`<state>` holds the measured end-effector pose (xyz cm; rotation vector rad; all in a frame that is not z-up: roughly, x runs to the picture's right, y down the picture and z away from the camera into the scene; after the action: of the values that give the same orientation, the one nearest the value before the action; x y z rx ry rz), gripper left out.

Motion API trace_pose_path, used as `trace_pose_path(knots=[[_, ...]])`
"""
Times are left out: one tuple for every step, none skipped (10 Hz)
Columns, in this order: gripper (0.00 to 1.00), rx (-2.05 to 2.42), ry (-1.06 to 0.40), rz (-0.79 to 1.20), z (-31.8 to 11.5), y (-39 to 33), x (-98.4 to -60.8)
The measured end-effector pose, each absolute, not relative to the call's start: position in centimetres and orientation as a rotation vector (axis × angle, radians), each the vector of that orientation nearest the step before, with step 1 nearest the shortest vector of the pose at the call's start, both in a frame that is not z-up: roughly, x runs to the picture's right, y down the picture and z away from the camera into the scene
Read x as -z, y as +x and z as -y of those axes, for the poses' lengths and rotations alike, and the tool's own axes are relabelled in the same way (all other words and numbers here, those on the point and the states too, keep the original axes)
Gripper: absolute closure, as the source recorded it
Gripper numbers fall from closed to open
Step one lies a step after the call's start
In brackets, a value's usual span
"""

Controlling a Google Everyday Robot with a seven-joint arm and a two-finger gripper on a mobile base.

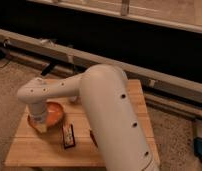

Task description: Drag the ceramic bowl in a circle

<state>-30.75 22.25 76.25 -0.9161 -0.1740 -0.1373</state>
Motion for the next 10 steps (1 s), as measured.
trace_pose_path(knots=[[1.0, 0.162, -0.918, 0.195, -22.9, -31.1, -74.8], [1.0, 0.19, -0.92, 0.222, -23.7, -31.6, -73.2], [1.0, 0.22, -0.925, 0.245, -24.6, -32.0, -71.4], [1.0, 0.24, -0.93, 0.262, -25.3, -31.6, -70.0], [1.0, 0.25, -0.939, 0.259, -26.0, -30.5, -69.0], [1.0, 0.243, -0.949, 0.25, -26.4, -29.2, -68.5], [1.0, 0.227, -0.958, 0.236, -26.7, -28.2, -68.5], [1.0, 0.202, -0.967, 0.222, -26.6, -27.1, -68.9], [1.0, 0.174, -0.971, 0.202, -26.2, -25.8, -69.7], [1.0, 0.136, -0.972, 0.176, -25.3, -24.4, -70.8]])
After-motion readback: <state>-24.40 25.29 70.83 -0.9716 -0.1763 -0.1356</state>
